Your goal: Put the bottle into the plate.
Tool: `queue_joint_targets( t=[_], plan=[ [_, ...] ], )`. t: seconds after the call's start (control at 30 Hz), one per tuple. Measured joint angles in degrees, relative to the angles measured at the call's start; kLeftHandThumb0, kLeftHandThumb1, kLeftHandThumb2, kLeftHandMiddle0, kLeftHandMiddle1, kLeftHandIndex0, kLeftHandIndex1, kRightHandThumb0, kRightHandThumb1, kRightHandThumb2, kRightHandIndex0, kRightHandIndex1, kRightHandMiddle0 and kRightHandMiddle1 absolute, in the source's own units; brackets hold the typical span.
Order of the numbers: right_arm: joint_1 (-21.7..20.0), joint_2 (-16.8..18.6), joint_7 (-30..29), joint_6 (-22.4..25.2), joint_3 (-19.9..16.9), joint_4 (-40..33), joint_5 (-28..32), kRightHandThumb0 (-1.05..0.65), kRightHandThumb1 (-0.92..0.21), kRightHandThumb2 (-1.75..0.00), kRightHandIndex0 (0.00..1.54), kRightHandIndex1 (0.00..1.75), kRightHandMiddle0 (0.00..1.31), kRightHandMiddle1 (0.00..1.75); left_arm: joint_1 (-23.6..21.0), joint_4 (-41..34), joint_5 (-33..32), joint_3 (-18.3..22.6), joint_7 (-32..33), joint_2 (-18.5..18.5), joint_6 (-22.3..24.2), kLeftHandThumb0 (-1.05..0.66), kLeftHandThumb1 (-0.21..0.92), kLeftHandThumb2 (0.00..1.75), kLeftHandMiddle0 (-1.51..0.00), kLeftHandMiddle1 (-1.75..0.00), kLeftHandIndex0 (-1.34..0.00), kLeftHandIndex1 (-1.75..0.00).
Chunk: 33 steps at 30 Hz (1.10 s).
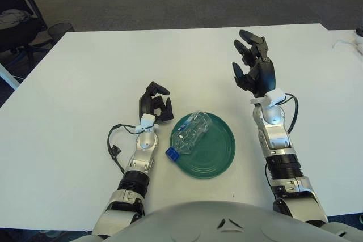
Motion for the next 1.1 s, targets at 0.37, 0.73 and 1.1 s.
queue_joint_targets(
  t=[0.37,0.73,1.1],
  plan=[
    [3.73,2.29,0.14,-0.19,-0.68,1.43,0.32,-0.53,-0.88,-0.52,0.28,0.47,0.00,0.67,0.71,-0.84,-0.01,0.04,-0.02,0.01,0.16,-0.52,0.18,1.48,-1.25,-1.75,-0.72,-1.75],
    [6.16,0.94,2.25,-0.23,-2.92,4.91,1.20,-0.55,-0.89,-0.51,0.26,0.49,0.00,0.65,1.40,-1.91,0.06,-0.09,-0.02,0.03,0.49,-0.52,0.18,1.49,-1.26,-1.75,-0.72,-1.75],
    [8.31,0.51,0.59,-0.75,-4.22,11.10,-0.25,-0.47,-0.82,-0.64,0.33,0.65,0.00,0.76,1.95,-2.43,0.11,-0.20,0.05,0.06,0.59,-0.53,0.15,1.51,-1.26,-1.75,-0.74,-1.75]
  ],
)
